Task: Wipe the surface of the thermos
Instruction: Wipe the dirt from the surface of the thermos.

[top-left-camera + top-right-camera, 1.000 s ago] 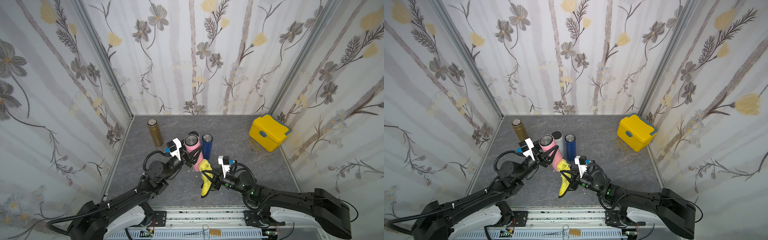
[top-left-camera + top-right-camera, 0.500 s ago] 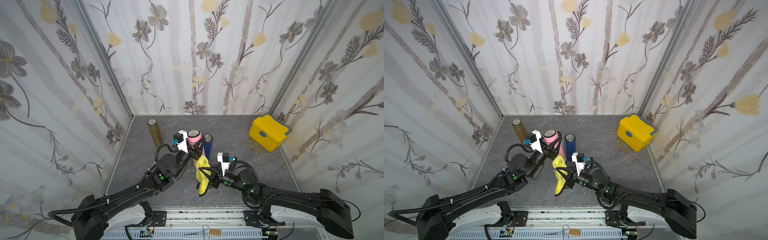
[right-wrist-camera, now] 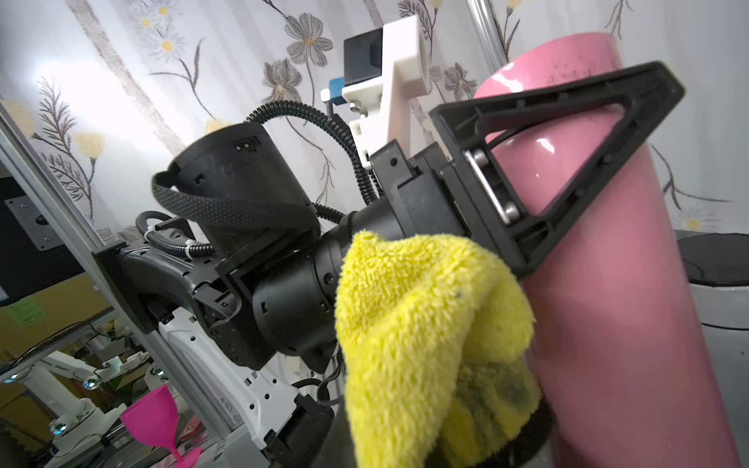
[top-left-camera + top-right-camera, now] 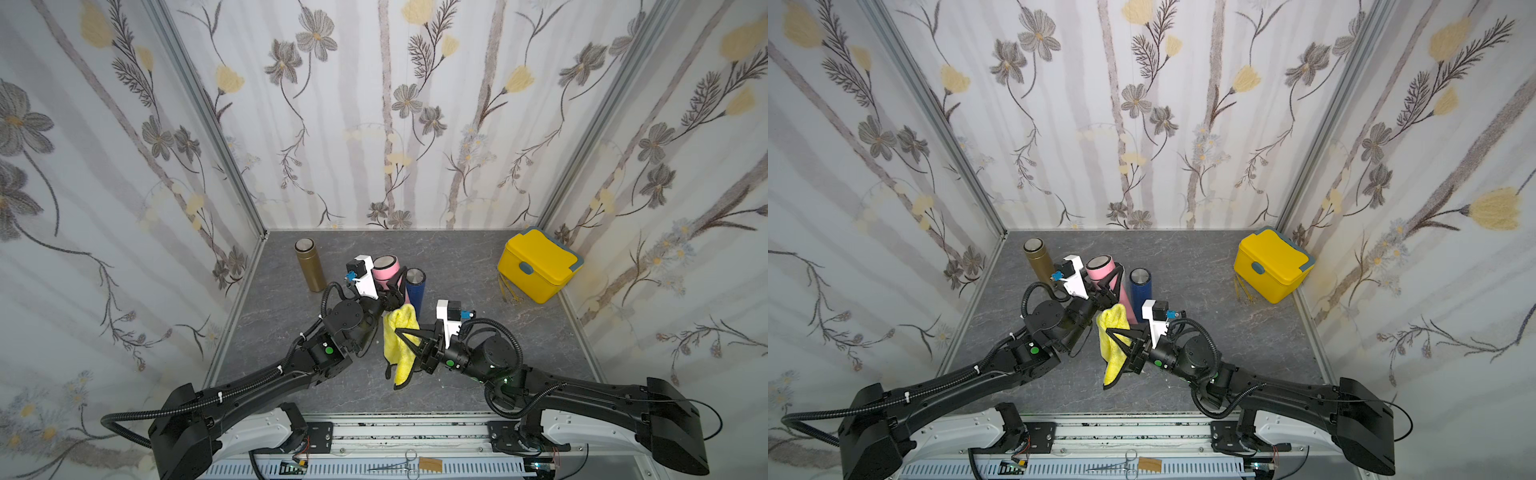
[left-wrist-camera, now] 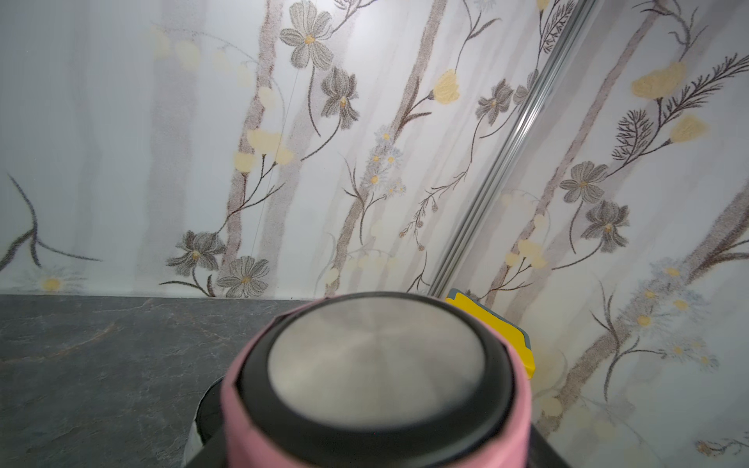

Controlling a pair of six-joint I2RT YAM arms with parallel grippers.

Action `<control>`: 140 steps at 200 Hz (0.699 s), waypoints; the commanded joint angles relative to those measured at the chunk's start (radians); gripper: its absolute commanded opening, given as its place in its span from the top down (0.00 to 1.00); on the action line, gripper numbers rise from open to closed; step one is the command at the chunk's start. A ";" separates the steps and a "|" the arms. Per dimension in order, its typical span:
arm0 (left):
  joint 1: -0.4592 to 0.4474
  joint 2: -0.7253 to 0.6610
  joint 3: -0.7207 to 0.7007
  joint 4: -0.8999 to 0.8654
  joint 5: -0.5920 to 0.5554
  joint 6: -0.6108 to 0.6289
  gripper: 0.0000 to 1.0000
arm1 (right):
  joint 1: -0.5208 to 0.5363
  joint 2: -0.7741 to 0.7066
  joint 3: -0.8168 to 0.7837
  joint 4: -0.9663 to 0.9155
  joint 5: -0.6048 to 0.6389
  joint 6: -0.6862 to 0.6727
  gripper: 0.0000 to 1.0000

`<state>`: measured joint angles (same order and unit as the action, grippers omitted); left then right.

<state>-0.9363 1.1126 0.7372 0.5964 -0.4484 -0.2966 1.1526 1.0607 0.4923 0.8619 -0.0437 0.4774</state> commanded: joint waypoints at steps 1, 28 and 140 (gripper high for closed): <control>-0.004 0.011 0.040 -0.005 -0.087 -0.053 1.00 | 0.001 0.038 -0.035 0.016 0.067 0.002 1.00; -0.017 0.018 0.082 -0.089 -0.160 -0.115 1.00 | 0.001 0.074 -0.122 0.093 0.111 0.033 1.00; -0.151 0.015 0.194 -0.325 -0.471 -0.348 1.00 | 0.010 0.130 0.009 0.059 0.336 0.032 1.00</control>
<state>-1.0771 1.1286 0.9195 0.2779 -0.8501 -0.5682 1.1614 1.1641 0.5549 0.8654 0.1608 0.4633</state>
